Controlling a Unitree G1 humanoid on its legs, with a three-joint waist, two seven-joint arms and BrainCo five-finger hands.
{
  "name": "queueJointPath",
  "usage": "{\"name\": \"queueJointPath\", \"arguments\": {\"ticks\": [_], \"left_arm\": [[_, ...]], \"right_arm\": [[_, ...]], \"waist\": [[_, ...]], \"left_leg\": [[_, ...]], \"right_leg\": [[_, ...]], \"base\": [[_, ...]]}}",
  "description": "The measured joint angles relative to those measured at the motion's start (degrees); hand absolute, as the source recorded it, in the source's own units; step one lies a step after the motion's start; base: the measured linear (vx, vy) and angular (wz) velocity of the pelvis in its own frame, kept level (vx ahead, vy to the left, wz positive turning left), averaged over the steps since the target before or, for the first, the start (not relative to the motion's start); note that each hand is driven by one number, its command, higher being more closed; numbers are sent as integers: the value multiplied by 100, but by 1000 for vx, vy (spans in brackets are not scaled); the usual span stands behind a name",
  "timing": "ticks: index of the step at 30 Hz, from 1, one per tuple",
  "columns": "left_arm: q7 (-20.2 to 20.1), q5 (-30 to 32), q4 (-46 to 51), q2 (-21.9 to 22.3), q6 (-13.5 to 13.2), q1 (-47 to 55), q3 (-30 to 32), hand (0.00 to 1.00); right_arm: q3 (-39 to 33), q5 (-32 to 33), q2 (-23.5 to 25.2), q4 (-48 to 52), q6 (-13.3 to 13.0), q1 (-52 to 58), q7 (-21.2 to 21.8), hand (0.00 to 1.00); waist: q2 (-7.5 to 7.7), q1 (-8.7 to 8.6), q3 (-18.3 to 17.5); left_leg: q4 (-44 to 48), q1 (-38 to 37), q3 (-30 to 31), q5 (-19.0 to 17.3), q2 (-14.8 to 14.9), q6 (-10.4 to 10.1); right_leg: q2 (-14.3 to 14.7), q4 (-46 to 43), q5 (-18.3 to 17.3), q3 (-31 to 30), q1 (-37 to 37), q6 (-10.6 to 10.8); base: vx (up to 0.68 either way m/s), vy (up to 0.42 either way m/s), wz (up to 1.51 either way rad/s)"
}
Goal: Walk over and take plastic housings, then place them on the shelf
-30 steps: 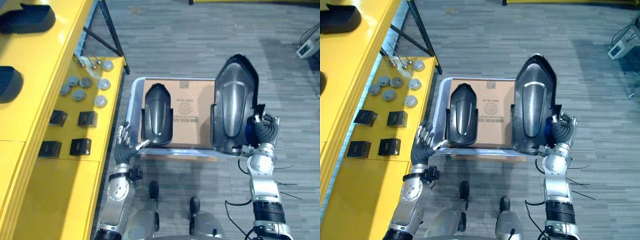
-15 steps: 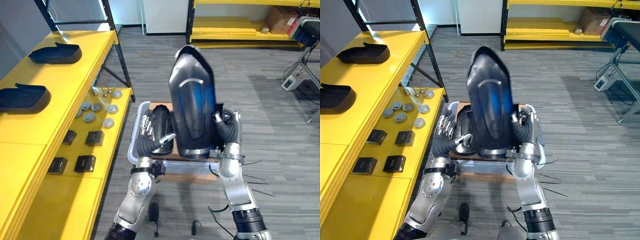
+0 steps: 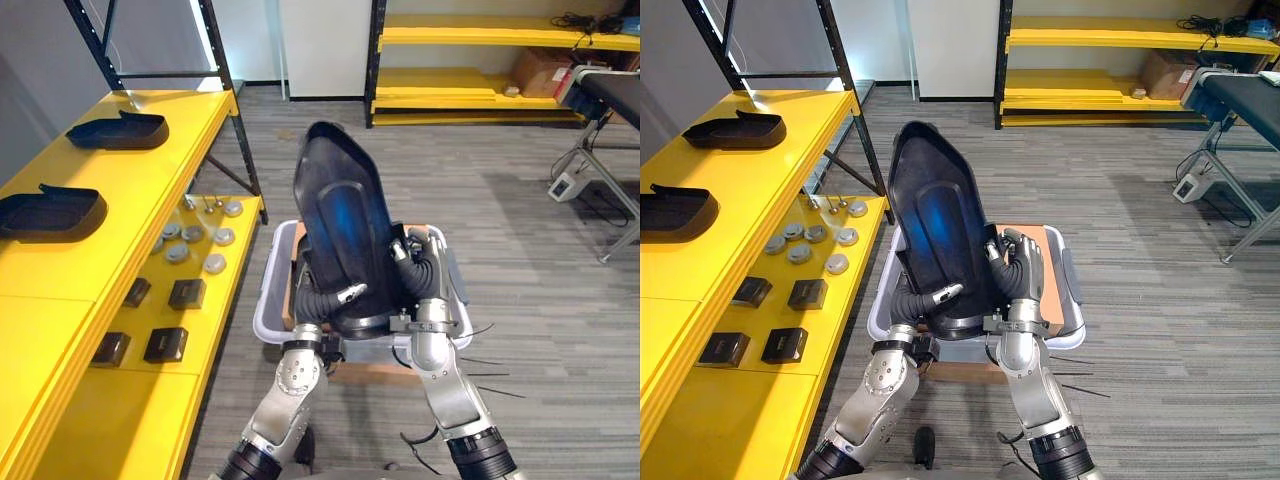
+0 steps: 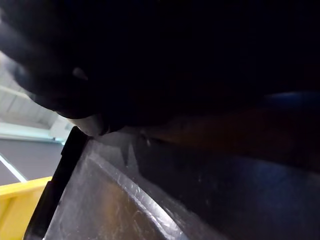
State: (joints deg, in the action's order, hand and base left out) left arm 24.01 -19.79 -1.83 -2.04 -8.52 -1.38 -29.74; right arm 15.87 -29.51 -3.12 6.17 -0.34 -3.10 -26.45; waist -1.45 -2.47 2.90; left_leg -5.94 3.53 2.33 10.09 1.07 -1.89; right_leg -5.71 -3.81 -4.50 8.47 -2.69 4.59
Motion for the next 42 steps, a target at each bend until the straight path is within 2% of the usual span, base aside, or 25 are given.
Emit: {"name": "queueJointPath", "arguments": {"ticks": [2,6,8,12,16,19,20,23,27,31,33,36,40,42], "left_arm": [[0,-40,0,-171,1,0,24,100],[20,-3,1,-189,46,0,139,100],[21,267,16,-247,109,0,231,100],[17,755,128,-272,195,10,301,100],[-23,1151,514,-263,187,28,431,100],[-18,1152,582,-255,181,43,593,100],[-9,1152,583,-254,188,103,750,100],[5,1152,586,-253,197,335,985,100],[7,1152,708,-230,215,634,1172,100],[15,1149,926,-17,214,991,1629,100],[17,1148,996,28,213,1158,1828,100],[5,1148,1164,82,209,1435,2078,100],[-17,1145,1314,150,151,1649,2325,100],[-35,1132,1314,165,119,1659,2369,100]], "right_arm": [[167,267,-74,2,-100,8,115,0],[423,616,-279,3,-257,10,427,0],[478,765,-375,24,-379,13,580,0],[465,993,-576,213,-401,16,798,0],[388,1400,-1048,720,-619,20,1048,0],[166,1633,-1291,1192,-851,94,1182,0],[17,1778,-1320,1519,-1025,121,1214,0],[-429,2003,-1295,1947,-1293,138,1199,0],[-1288,2326,-1089,2005,-1408,312,1137,0],[-2773,2919,-425,1929,-1456,829,743,0],[-3334,3142,-229,1622,-1495,1032,516,0],[-4082,3311,-64,604,-1468,1486,279,0],[-4848,3980,-10,-1808,-1189,1920,316,0],[-4918,4419,1,-2799,-1120,1984,482,0]], "waist": [[1,-8,-48],[24,-6,-89],[42,-1,-103],[67,16,-131],[67,16,-132],[65,14,-131],[61,-1,-133],[62,-9,-133],[66,-16,-136],[66,-66,-136],[72,-135,-139],[75,-191,-146],[1,-225,-192],[-19,-228,-198]], "left_leg": [[0,-14,-21,0,6,3],[0,-22,-36,1,6,5],[0,-27,-38,1,6,4],[0,-27,-36,1,0,3],[-1,-45,-36,0,1,2],[-2,-98,-36,-2,9,1],[-2,-115,-44,-17,21,19],[-2,-116,-87,-29,43,34],[-2,-93,-92,-35,47,43],[-2,-39,-96,-45,28,56],[-2,-15,-105,-37,27,44],[-1,3,-135,-39,36,45],[-1,16,-124,-46,44,34],[0,7,-121,-114,63,-32]], "right_leg": [[6,5,1,-38,0,-2],[7,5,3,-51,-2,-5],[7,4,5,-54,-6,-8],[2,-1,5,-46,-14,-9],[4,-6,8,-45,-34,-16],[13,-4,4,-45,-83,-20],[25,-2,-17,-52,-93,-12],[47,15,-26,-77,-91,-21],[60,59,-23,-81,-93,-26],[50,106,-19,-86,-70,-30],[49,106,-19,-91,-43,-30],[53,106,-2,-97,-7,-57],[63,103,-3,-84,-3,-51],[74,90,-7,-99,-9,-52]], "base": [[8,-19,-8],[1,-4,-1],[0,0,0],[0,0,0],[0,0,0],[0,0,0],[-18,-25,-3],[-11,-15,-4],[0,0,0],[0,0,0],[0,0,-2],[26,-19,-5],[26,-21,1],[0,0,0]]}}
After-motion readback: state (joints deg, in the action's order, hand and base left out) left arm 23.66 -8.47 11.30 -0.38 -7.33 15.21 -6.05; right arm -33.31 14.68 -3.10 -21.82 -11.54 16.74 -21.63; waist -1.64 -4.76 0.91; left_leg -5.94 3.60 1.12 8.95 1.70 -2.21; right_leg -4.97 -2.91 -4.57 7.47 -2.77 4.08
